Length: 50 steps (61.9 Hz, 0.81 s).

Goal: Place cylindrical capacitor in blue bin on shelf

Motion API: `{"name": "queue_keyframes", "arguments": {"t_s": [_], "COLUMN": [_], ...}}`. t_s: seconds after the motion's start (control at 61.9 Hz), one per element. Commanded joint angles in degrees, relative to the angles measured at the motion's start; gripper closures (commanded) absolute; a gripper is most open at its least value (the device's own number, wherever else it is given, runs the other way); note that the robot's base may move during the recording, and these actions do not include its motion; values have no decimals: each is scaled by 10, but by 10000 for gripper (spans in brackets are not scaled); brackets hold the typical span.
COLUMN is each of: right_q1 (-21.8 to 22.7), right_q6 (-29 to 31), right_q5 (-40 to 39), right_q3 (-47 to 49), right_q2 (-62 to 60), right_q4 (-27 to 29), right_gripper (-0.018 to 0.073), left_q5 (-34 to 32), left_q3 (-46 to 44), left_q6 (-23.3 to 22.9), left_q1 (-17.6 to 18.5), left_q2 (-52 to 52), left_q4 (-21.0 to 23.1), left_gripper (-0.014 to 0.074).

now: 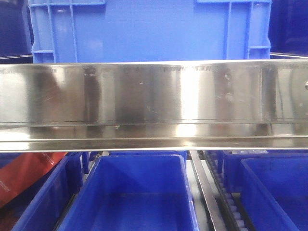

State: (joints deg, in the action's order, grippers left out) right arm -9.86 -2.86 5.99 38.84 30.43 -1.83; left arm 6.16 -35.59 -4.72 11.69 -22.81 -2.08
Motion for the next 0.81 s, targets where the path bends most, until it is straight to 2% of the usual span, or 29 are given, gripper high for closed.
{"name": "queue_keyframes", "arguments": {"t_s": [0.0,0.162,0.275,0.452,0.63,0.792], "right_q1": [-10,-50,-90,-156,-186,-194], "right_q6": [4,4,4,4,4,4], "right_q5": [-21,-42,-73,-133,-158,-159], "right_q3": [36,100,141,195,221,228], "right_q2": [45,143,218,331,407,433], "right_q4": [-10,-10,-10,-10,-10,-10], "right_gripper": [724,724,724,724,724,724], "left_q5": [-16,-21,-25,-35,-90,-118], "left_q3": [-39,-121,-173,-250,-289,-294], "left_q6": [-2,0,0,0,0,0], "left_q1": [0,1,21,112,200,243], "left_q2": [-54,-172,-244,-355,-443,-512], "left_q4": [1,1,1,1,1,1], "left_gripper": [707,707,707,707,707,707]}}
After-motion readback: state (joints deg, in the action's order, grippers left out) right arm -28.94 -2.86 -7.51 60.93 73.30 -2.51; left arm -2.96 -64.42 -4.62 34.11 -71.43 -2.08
